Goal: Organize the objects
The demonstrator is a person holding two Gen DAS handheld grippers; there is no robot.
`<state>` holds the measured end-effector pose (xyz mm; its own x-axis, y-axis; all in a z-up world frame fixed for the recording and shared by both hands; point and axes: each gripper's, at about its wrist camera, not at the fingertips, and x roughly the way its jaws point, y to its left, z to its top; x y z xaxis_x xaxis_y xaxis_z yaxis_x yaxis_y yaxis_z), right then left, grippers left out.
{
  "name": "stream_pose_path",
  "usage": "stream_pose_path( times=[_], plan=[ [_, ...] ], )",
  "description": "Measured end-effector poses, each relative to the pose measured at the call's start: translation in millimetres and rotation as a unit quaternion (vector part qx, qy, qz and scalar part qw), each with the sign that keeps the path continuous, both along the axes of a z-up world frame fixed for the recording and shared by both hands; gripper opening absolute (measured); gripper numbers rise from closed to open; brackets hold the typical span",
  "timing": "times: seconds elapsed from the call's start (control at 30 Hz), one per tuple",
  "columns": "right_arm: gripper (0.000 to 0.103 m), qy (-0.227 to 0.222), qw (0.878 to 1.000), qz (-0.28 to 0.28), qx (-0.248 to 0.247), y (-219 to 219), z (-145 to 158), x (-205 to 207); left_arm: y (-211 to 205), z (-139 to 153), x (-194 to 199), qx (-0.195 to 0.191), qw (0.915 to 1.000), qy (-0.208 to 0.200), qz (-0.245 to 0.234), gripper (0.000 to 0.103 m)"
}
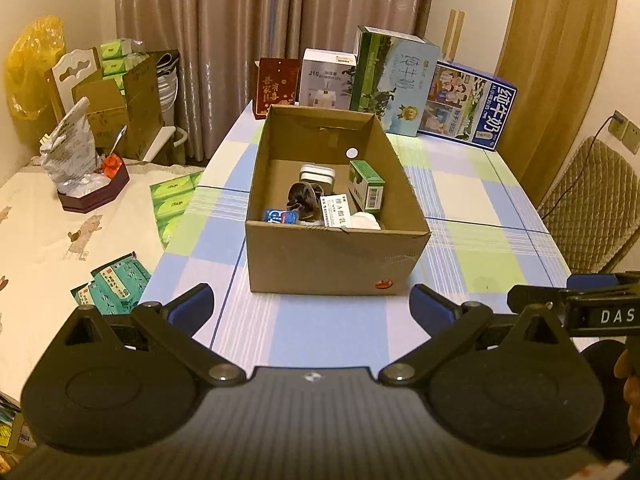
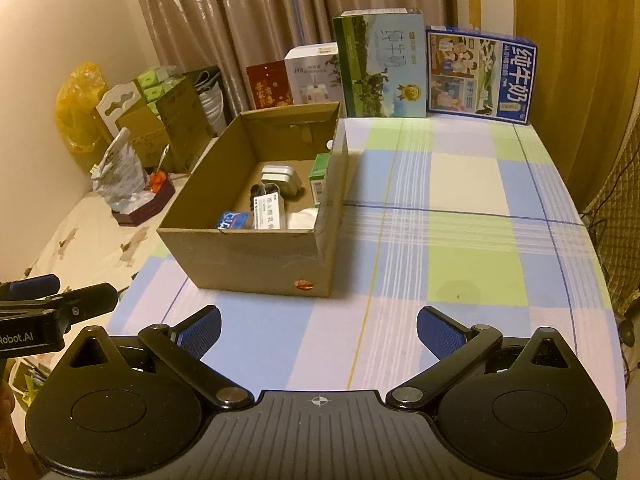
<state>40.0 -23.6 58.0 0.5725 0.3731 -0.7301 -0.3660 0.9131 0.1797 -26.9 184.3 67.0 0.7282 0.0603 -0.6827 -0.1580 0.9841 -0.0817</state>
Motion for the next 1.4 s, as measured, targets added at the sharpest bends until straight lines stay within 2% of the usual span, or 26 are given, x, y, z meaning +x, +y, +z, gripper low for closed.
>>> stream_pose_path(
  times=[1.4],
  plan=[
    [0.101,0.003,1.0,-0.002,0.0,2.8,-3.4,4.9,4.1,-9.4,-1.3,0.006,1.0,0.007,-0.003,0.102]
  ],
)
